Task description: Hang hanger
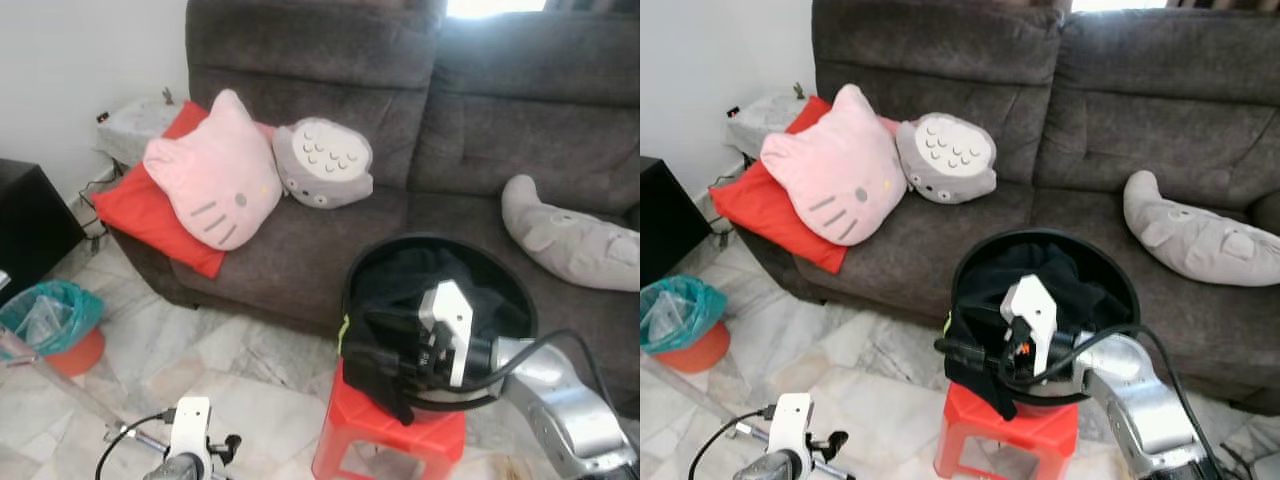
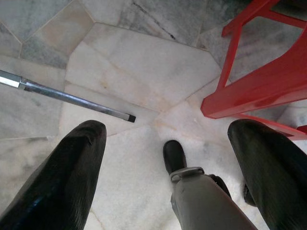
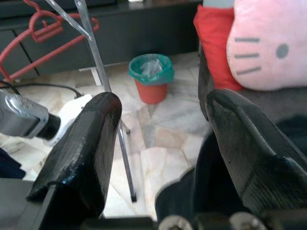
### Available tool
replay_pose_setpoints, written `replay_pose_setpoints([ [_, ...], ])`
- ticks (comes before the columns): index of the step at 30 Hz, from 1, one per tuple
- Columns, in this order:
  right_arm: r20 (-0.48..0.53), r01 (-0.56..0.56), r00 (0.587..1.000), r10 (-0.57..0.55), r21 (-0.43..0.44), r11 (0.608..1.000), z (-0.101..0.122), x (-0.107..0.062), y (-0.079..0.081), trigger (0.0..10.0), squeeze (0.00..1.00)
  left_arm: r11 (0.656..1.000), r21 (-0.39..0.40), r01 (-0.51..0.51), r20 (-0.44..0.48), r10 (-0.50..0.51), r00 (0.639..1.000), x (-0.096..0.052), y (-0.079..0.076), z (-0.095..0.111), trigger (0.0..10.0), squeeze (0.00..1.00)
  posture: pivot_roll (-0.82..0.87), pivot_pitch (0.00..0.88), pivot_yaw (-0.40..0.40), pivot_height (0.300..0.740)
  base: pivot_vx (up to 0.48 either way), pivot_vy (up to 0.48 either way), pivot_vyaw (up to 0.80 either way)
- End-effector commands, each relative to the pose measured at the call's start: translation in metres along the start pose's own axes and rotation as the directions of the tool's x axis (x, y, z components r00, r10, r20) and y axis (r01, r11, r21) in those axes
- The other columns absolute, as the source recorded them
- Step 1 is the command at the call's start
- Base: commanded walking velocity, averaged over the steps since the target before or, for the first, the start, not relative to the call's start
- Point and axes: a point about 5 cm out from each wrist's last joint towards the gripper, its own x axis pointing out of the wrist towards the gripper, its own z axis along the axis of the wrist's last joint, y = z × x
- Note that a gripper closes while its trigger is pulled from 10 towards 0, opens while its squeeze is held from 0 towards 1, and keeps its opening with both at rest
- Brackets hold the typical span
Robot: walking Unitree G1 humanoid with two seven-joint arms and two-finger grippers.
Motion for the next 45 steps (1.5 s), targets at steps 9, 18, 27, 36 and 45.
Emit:
replay_pose_setpoints([
  [9,-0.013,-0.149,0.989,0.149,-0.015,0.989,0.001,0.007,0.010,10.0,0.00,1.000,-0.004,-0.010,-0.026,0.010,1.000,0.000,-0.001,-0.005,10.0,0.00,-0.14,0.004,0.040,0.740,0.000,0.000,0.00],
  [18,0.087,-0.036,0.995,0.050,-0.150,0.988,0.033,0.002,-0.001,10.0,0.00,1.000,-0.006,-0.011,-0.023,0.011,1.000,0.000,0.000,-0.004,10.0,0.00,-0.14,0.005,0.042,0.740,0.000,0.000,0.00],
  [27,0.162,0.199,0.977,-0.142,-0.430,0.881,0.090,-0.017,-0.016,10.0,0.00,1.000,0.000,-0.005,-0.024,0.005,1.000,0.000,-0.001,-0.004,10.0,0.00,-0.16,0.007,0.053,0.740,0.000,0.000,0.00],
  [36,-0.317,-0.181,0.946,-0.065,-0.684,0.707,0.087,-0.049,-0.003,10.0,0.00,1.000,0.003,0.000,-0.020,0.000,1.000,0.001,0.000,-0.001,10.0,0.00,-0.20,0.007,0.065,0.740,0.000,0.000,0.00],
  [45,-0.509,-0.350,0.858,-0.069,-0.677,0.647,0.083,-0.054,-0.008,10.0,0.00,1.000,0.004,0.005,-0.016,-0.005,1.000,0.001,-0.003,0.002,10.0,0.00,-0.21,0.001,0.071,0.740,0.000,0.000,0.00],
])
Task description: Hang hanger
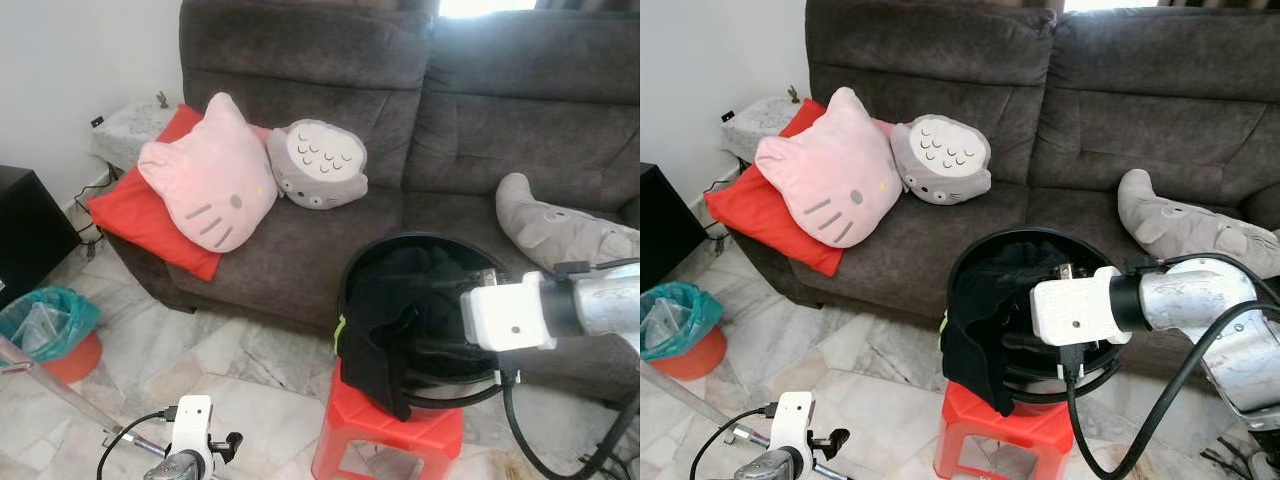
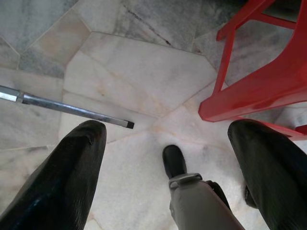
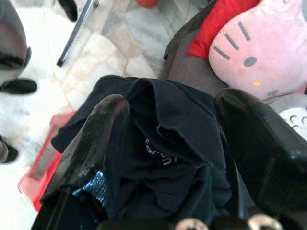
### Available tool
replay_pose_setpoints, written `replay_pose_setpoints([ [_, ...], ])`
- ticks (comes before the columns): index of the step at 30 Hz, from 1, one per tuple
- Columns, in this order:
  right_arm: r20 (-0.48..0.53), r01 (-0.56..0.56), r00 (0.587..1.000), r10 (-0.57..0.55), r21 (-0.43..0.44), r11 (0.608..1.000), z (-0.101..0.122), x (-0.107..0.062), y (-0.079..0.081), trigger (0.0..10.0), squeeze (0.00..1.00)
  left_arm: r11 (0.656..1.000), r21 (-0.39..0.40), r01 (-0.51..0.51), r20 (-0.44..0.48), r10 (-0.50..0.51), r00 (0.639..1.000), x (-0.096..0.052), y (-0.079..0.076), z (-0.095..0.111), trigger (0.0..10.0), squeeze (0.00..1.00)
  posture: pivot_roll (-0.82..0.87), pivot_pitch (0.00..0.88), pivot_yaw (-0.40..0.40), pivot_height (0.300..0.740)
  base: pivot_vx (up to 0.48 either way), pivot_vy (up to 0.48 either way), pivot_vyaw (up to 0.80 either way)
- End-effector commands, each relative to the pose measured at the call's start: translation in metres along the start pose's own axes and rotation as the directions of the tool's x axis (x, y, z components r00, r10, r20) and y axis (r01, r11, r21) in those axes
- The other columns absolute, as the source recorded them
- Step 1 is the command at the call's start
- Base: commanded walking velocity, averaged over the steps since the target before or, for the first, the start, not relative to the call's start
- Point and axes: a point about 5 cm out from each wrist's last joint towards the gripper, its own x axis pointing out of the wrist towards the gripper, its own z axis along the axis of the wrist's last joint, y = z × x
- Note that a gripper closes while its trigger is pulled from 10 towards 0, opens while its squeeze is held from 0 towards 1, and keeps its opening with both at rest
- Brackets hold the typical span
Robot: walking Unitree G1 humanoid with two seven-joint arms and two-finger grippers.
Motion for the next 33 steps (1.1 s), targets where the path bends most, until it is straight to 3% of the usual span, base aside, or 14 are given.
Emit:
replay_pose_setpoints([
  [1,-0.041,-0.043,0.998,0.041,-0.043,0.998,-0.005,0.007,0.002,10.0,0.00,1.000,0.000,-0.002,-0.025,0.002,1.000,0.000,-0.001,-0.003,10.0,0.00,-0.21,0.001,0.071,0.740,0.000,0.000,0.00],
  [6,-0.049,-0.079,0.996,0.076,-0.062,0.995,-0.012,0.025,0.008,10.0,0.00,1.000,-0.001,-0.003,-0.027,0.003,1.000,0.000,-0.002,-0.004,10.0,0.00,-0.20,0.001,0.071,0.740,0.000,0.000,0.00],
  [7,-0.093,-0.089,0.992,0.081,-0.089,0.992,-0.019,0.031,0.008,10.0,0.00,1.000,-0.003,-0.005,-0.027,0.005,1.000,0.000,-0.001,-0.004,10.0,0.00,-0.20,0.001,0.071,0.740,0.000,0.000,0.00],
  [16,-0.175,-0.112,0.981,0.081,-0.178,0.978,-0.031,0.045,0.005,10.0,0.00,1.000,-0.007,-0.010,-0.027,0.010,1.000,-0.001,0.003,-0.004,10.0,0.00,-0.19,0.000,0.068,0.740,0.000,0.000,0.00],
  [20,-0.141,-0.058,0.990,0.023,-0.248,0.967,-0.027,0.050,-0.004,10.0,0.00,1.000,-0.007,-0.011,-0.026,0.010,1.000,-0.001,0.003,-0.004,10.0,0.00,-0.19,0.000,0.068,0.740,0.000,0.000,0.00],
  [27,-0.068,0.007,0.997,-0.028,-0.295,0.956,-0.017,0.056,-0.012,10.0,0.00,1.000,-0.007,-0.009,-0.027,0.009,1.000,-0.001,0.003,-0.005,10.0,0.00,-0.19,0.000,0.065,0.740,0.000,0.000,0.00],
  [33,-0.074,-0.029,0.997,0.007,-0.293,0.956,-0.018,0.058,-0.008,10.0,0.00,1.000,-0.007,-0.008,-0.027,0.008,1.000,-0.001,0.003,-0.006,10.0,0.00,-0.19,0.000,0.065,0.740,0.000,0.000,0.00],
])
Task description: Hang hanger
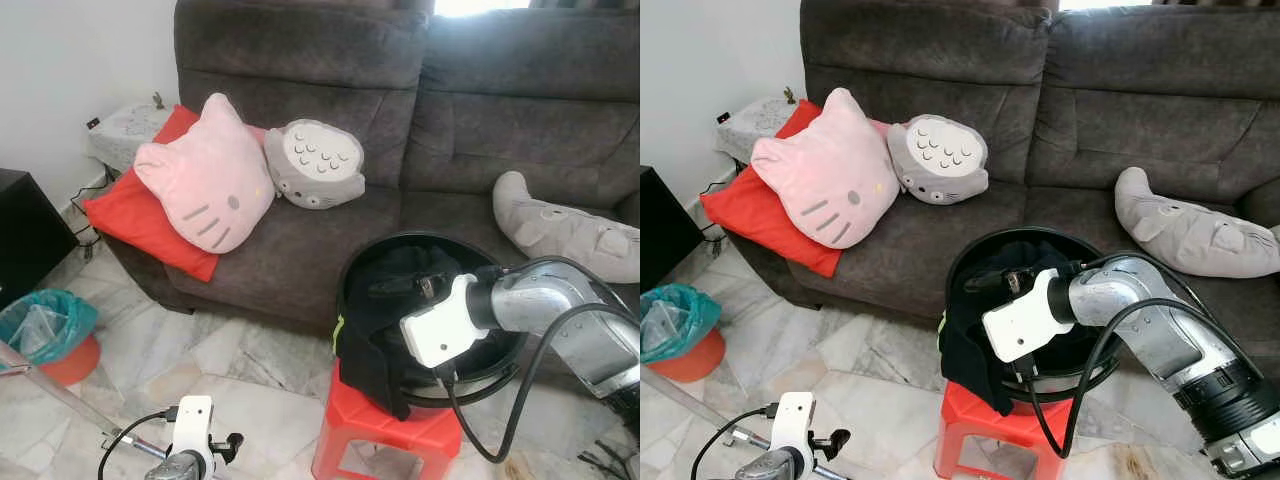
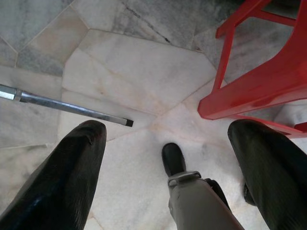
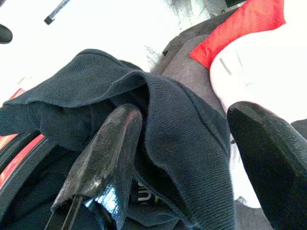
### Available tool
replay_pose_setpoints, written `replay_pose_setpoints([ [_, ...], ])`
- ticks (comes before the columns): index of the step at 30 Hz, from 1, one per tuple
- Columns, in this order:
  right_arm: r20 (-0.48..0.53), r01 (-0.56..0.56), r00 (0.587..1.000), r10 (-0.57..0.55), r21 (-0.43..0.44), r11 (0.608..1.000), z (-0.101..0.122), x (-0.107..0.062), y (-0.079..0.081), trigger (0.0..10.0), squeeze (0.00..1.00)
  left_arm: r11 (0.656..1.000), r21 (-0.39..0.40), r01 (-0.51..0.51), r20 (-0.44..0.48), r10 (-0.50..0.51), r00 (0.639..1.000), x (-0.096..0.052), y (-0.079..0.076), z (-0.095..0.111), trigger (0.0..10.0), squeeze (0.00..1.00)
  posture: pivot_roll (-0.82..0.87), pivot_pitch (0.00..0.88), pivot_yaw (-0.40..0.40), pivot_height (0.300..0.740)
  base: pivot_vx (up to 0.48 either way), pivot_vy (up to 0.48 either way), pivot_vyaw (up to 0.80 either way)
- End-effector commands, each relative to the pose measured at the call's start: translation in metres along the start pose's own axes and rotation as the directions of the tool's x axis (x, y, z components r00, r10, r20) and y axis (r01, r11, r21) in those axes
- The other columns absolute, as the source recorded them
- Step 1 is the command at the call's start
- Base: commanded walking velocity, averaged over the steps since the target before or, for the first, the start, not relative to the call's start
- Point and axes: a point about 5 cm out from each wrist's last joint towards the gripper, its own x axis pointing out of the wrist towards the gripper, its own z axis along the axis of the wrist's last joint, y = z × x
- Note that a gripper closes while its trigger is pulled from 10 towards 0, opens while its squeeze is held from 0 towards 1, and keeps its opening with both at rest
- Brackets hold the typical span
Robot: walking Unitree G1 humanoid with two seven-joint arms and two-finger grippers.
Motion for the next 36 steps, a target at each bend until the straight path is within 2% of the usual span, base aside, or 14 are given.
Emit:
replay_pose_setpoints([
  [1,0.008,-0.029,1.000,0.029,-0.020,0.999,0.003,0.001,0.001,10.0,0.00,1.000,-0.004,-0.010,-0.017,0.010,1.000,-0.001,0.003,-0.004,10.0,0.00,-0.19,0.000,0.064,0.740,0.000,0.000,0.00],
  [18,-0.031,0.008,0.999,-0.012,-0.134,0.991,-0.004,0.009,0.002,10.0,0.00,1.000,-0.008,-0.016,-0.022,0.016,1.000,-0.002,0.005,-0.006,10.0,0.00,-0.19,0.000,0.062,0.740,0.000,0.000,0.00],
  [24,-0.014,0.004,1.000,-0.006,-0.137,0.990,-0.003,0.015,0.008,10.0,0.00,1.000,-0.008,-0.017,-0.023,0.017,1.000,-0.002,0.005,-0.006,10.0,0.00,-0.19,0.001,0.061,0.740,0.000,0.000,0.00],
  [36,-0.026,0.047,0.998,-0.052,-0.177,0.983,-0.008,0.018,0.006,10.0,0.00,1.000,-0.008,-0.018,-0.018,0.018,1.000,-0.001,0.004,-0.004,10.0,0.00,-0.19,0.006,0.060,0.740,0.000,0.000,0.00],
])
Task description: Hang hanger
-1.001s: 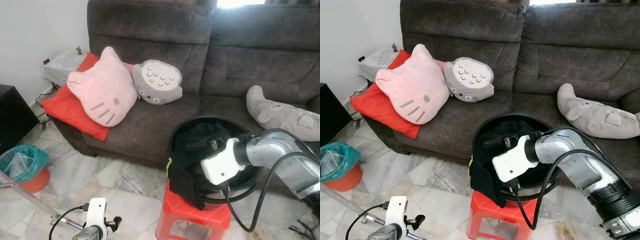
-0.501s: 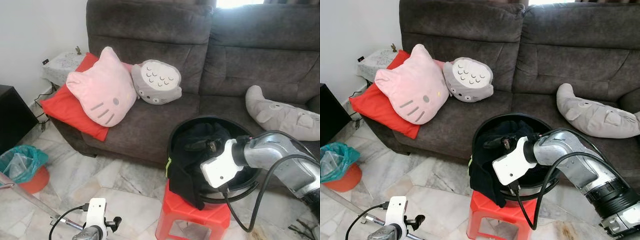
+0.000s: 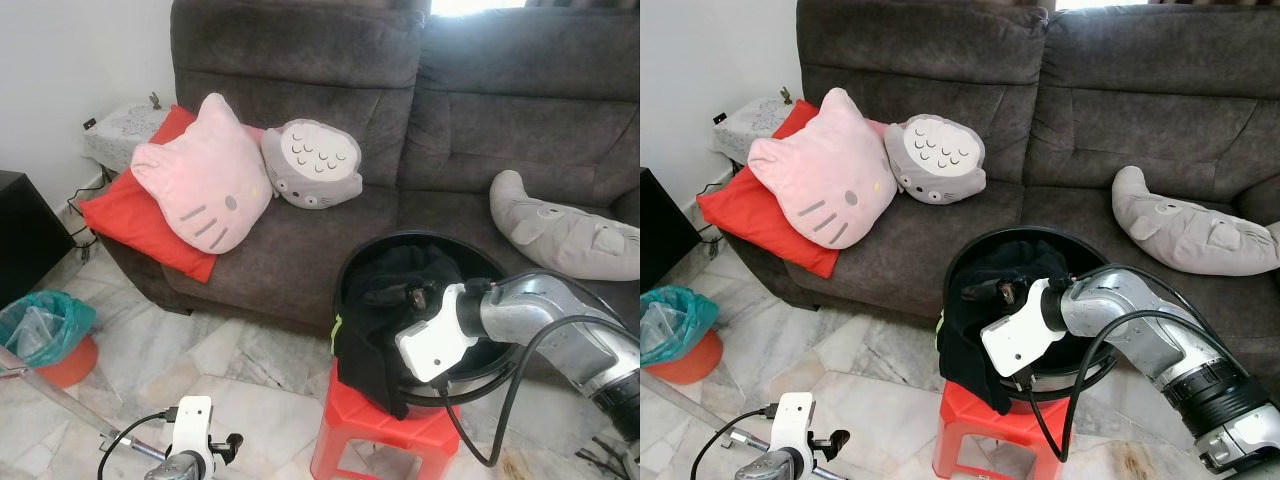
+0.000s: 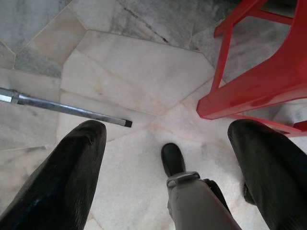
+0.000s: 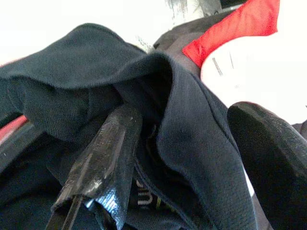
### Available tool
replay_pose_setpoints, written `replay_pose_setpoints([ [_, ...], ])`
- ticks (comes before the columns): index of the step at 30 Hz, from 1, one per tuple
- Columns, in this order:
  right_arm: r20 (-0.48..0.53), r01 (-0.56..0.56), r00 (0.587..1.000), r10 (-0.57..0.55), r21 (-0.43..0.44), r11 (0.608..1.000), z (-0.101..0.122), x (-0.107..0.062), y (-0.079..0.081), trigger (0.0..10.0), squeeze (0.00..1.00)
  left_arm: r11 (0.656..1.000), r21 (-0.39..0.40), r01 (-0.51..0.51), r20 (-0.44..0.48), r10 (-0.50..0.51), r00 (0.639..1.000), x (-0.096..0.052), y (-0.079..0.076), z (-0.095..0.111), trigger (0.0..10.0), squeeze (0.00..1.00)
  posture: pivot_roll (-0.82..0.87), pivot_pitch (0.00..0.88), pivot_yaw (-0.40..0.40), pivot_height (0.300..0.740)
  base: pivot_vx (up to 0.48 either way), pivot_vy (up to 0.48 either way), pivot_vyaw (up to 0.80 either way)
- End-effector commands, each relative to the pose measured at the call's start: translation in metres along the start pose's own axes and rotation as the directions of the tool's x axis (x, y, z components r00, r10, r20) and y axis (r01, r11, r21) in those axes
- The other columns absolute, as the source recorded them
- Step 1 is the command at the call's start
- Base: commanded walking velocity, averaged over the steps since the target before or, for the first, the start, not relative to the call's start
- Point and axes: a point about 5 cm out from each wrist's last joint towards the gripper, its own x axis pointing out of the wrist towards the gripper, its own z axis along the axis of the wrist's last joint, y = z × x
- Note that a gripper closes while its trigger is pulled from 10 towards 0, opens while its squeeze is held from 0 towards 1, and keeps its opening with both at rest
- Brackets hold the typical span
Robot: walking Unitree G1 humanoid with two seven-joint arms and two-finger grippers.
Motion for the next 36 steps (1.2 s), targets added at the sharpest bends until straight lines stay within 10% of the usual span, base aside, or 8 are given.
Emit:
replay_pose_setpoints([
  [1,-0.002,0.004,1.000,-0.005,-0.026,1.000,0.000,0.001,-0.003,10.0,0.00,1.000,-0.006,-0.016,-0.017,0.016,1.000,-0.001,0.003,-0.004,10.0,0.00,-0.19,0.006,0.060,0.740,0.000,0.000,0.00],
  [21,0.033,0.205,0.978,-0.207,0.058,0.977,-0.006,0.006,-0.018,10.0,0.00,1.000,-0.008,-0.018,-0.013,0.017,1.000,-0.001,0.004,-0.005,10.0,0.00,-0.19,0.007,0.056,0.740,0.000,0.000,0.00],
  [36,-0.065,0.140,0.988,-0.141,-0.023,0.990,-0.023,0.012,-0.001,10.0,0.00,1.000,-0.006,-0.015,-0.002,0.015,1.000,0.000,0.003,0.000,10.0,0.00,-0.18,0.007,0.053,0.740,0.000,0.000,0.00],
])
